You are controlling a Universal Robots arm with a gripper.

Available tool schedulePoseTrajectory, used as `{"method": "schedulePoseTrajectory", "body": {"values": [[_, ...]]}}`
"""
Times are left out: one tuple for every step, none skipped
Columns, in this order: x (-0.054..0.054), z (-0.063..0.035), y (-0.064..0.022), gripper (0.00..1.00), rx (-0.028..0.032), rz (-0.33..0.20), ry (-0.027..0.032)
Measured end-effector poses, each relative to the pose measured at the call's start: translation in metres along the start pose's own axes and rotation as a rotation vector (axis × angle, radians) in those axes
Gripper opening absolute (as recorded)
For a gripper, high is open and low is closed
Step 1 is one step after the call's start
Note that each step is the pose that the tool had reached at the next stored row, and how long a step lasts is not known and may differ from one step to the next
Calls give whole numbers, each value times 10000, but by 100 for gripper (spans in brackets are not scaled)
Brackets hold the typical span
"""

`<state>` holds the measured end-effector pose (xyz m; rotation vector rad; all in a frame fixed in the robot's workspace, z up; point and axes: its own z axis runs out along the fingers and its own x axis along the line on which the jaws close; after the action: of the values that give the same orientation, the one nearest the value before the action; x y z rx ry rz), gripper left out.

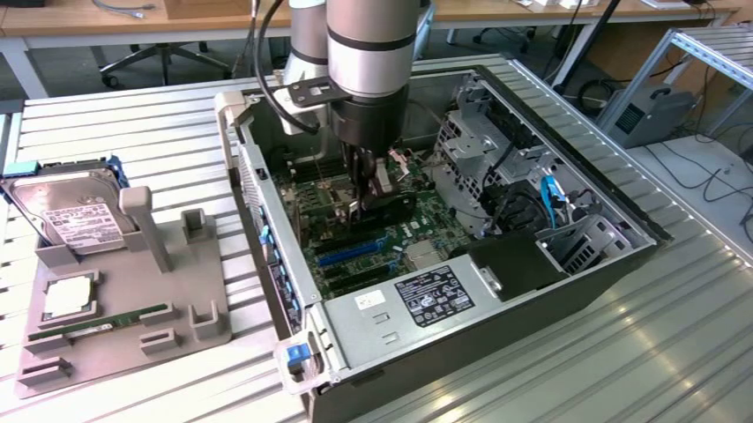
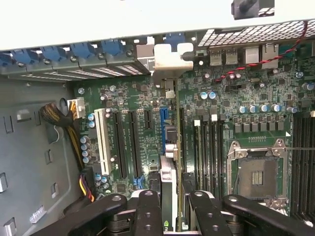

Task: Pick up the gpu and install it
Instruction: 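Insert the gpu into the slot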

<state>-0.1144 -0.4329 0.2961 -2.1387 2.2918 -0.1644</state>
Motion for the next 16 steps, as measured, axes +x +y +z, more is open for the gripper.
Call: {"method": "schedulePoseTrajectory", "body": {"values": [[8, 2, 1, 27, 0, -1, 0], [15, 4, 1, 27, 0, -1, 0], [24, 7, 2, 27, 1, -2, -1], [34, 9, 2, 27, 0, -1, 0], [43, 12, 1, 27, 0, -1, 0], [53, 14, 1, 27, 0, -1, 0], [64, 17, 1, 27, 1, -1, 0], [73, 19, 0, 27, 1, -1, 0], [80, 21, 0, 27, 0, -1, 1], [86, 24, 2, 27, 0, 0, 1], [90, 27, 4, 27, 0, 0, 2], [94, 33, 8, 27, 1, 0, -1], [96, 38, 14, 27, 1, -1, 1], [98, 40, 18, 27, 0, -1, 2], [100, 44, 24, 27, 0, -1, 2], [101, 47, 28, 27, 1, -1, 2]]}}
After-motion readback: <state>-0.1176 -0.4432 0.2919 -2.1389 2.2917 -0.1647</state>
